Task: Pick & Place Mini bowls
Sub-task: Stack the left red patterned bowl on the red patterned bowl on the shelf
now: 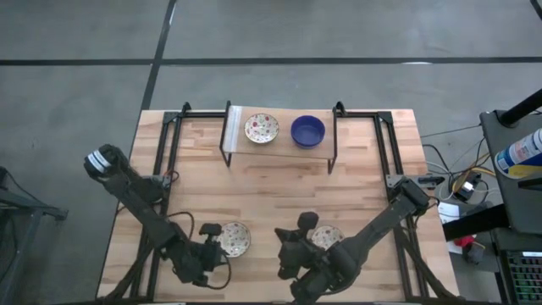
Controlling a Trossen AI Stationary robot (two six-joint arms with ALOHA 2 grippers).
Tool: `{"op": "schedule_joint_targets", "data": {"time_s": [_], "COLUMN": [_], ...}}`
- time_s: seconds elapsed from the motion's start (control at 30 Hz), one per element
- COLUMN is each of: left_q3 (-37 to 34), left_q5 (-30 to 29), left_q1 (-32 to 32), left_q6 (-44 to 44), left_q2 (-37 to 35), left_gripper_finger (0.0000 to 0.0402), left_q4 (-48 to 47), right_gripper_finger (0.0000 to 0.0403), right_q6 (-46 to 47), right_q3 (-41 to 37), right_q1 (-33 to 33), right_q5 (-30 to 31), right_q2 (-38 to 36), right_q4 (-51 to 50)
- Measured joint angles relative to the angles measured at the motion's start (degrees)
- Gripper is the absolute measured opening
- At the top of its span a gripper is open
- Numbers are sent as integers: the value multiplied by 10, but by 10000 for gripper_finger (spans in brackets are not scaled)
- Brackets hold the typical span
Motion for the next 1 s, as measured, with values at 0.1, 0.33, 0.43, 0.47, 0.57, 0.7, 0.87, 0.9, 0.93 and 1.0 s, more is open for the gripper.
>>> {"op": "schedule_joint_targets", "data": {"time_s": [0.1, 0.33, 0.43, 0.47, 0.57, 0.7, 0.87, 0.9, 0.93, 1.0], "left_q3": [-2, -2, -1, -1, -2, -2, -2, -2, -2, -2], "left_q5": [-3, -19, -30, -32, -35, -43, -45, -46, -49, -52], "left_q1": [0, 0, 0, 0, 0, 1, 1, 1, 1, 1], "left_q6": [-5, -4, -4, -4, -2, 16, 42, 48, 55, 61], "left_q2": [12, 29, 34, 35, 36, 40, 50, 52, 53, 56], "left_gripper_finger": [115, 115, 115, 115, 115, 115, 115, 115, 115, 115], "left_q4": [-2, -7, -22, -26, -27, -36, -50, -51, -50, -52], "right_gripper_finger": [8, 8, 8, 8, 8, 8, 8, 8, 8, 8], "right_q6": [0, -4, -4, -4, -4, -4, -4, -4, -4, -4], "right_q3": [-2, -3, -4, -5, -5, -5, -5, -5, -5, -5], "right_q1": [0, 0, 0, 0, 0, 0, 0, 0, 0, 0], "right_q5": [0, -1, -1, -1, -2, -2, -2, -2, -2, -2], "right_q2": [0, 0, 0, 0, 0, 0, -1, -1, -1, -1], "right_q4": [0, 9, 11, 11, 11, 11, 13, 13, 13, 14]}}
